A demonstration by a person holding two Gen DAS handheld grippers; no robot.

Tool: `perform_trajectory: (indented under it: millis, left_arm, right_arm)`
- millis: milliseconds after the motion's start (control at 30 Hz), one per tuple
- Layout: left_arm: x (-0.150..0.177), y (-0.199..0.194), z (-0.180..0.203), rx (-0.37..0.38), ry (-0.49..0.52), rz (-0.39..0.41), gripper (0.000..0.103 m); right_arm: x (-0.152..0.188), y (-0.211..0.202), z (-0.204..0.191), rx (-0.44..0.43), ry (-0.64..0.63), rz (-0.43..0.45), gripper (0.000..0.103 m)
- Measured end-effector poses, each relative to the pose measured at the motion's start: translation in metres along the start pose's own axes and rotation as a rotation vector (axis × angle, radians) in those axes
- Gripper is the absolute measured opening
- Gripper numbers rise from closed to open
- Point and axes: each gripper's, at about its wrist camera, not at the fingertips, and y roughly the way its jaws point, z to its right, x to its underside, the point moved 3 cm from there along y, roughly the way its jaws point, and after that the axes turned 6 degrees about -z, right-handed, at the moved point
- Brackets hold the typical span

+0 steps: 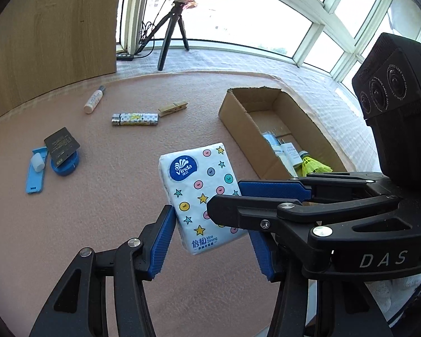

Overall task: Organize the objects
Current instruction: 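Carry the tissue pack over the box with both grippers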

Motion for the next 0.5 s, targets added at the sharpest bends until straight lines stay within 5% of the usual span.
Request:
perform_trajectory:
  millis: [500]
  left_arm:
    - [-0.087,0.043,0.115,0.018,0.188,0.064,0.056]
  right_arm:
    - [-0.021,-0.088,0.094,0.100,0.066,0.166,0.032]
